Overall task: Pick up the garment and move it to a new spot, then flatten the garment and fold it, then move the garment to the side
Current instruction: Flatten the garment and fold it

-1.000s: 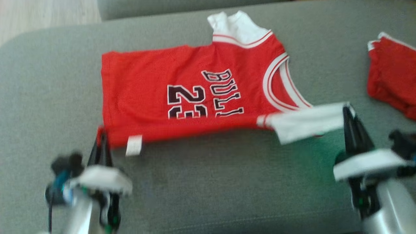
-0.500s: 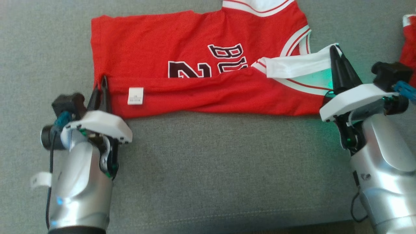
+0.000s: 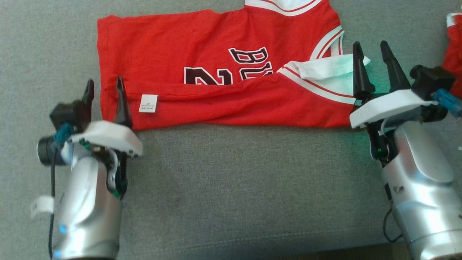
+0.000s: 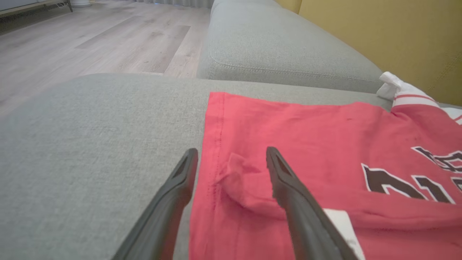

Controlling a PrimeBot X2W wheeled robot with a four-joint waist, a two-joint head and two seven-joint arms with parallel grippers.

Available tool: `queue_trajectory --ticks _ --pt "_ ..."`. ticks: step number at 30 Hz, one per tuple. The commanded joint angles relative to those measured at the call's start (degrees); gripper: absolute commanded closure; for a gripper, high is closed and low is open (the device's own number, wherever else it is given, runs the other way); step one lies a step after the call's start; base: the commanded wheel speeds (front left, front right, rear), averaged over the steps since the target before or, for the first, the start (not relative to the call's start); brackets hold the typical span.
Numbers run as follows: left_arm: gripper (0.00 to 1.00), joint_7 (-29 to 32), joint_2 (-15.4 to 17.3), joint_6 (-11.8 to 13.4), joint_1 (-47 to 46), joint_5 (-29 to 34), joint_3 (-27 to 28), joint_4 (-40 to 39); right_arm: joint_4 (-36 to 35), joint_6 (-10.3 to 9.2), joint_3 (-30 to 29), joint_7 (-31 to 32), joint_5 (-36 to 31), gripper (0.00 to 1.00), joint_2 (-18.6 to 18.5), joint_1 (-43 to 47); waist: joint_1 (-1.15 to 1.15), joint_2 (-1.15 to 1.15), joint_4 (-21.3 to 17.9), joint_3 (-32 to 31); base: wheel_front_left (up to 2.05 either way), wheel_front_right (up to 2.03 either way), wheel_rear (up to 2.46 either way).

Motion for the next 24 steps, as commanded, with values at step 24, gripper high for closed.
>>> queue_trajectory --ticks 24 --pt "0.00 -0.29 1.10 3.47 12.32 -4.25 -5.14 -7.71 -3.76 0.20 -4.62 -0.26 -3.07 0.00 3.05 17.42 0.00 0.00 0.35 -2.89 0.00 0.00 0.00"
